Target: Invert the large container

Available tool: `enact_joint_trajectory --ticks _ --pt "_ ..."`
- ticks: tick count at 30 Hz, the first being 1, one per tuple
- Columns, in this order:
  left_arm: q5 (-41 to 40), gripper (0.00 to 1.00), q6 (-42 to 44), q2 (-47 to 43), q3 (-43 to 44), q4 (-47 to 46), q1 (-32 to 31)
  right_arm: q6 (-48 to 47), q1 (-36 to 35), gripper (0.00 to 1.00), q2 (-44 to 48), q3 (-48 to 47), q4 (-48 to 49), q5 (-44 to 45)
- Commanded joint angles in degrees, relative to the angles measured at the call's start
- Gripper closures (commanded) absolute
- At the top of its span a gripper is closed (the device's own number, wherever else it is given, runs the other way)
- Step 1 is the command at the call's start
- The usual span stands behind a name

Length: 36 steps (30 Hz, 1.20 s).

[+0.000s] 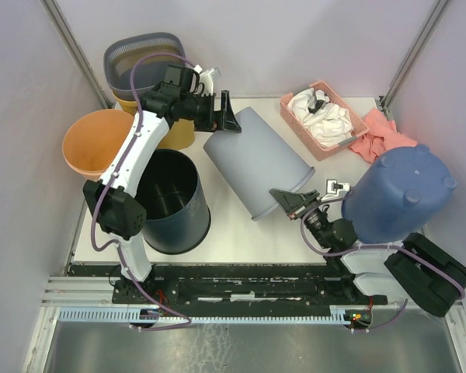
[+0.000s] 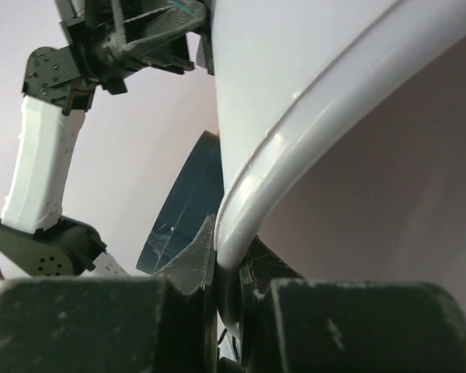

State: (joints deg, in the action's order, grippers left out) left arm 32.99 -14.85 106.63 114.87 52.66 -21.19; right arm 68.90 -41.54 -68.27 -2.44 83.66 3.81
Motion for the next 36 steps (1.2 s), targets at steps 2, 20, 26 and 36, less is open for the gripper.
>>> enact_joint_trajectory --ticks 2,20,26,36 --pt "11.4 0.07 -4.1 -6.6 0.7 -3.2 -1.7 1.9 -1.0 0.95 -7.9 -5.8 -1.0 -1.0" --pt "13.1 0.05 -7.2 -8.7 -3.6 -8.1 -3.3 21.5 -1.4 0.01 -30.5 -15.8 -6.2 5.8" --pt "11.9 0.05 -7.7 -8.2 -5.1 -9.2 -4.0 20.3 -1.4 0.02 -19.9 -17.2 -34.8 4.2" --pt "11.5 0.05 -8.4 -7.2 -4.9 -10.5 -4.9 17.7 -1.4 0.01 -4.0 -25.5 -80.8 8.6"
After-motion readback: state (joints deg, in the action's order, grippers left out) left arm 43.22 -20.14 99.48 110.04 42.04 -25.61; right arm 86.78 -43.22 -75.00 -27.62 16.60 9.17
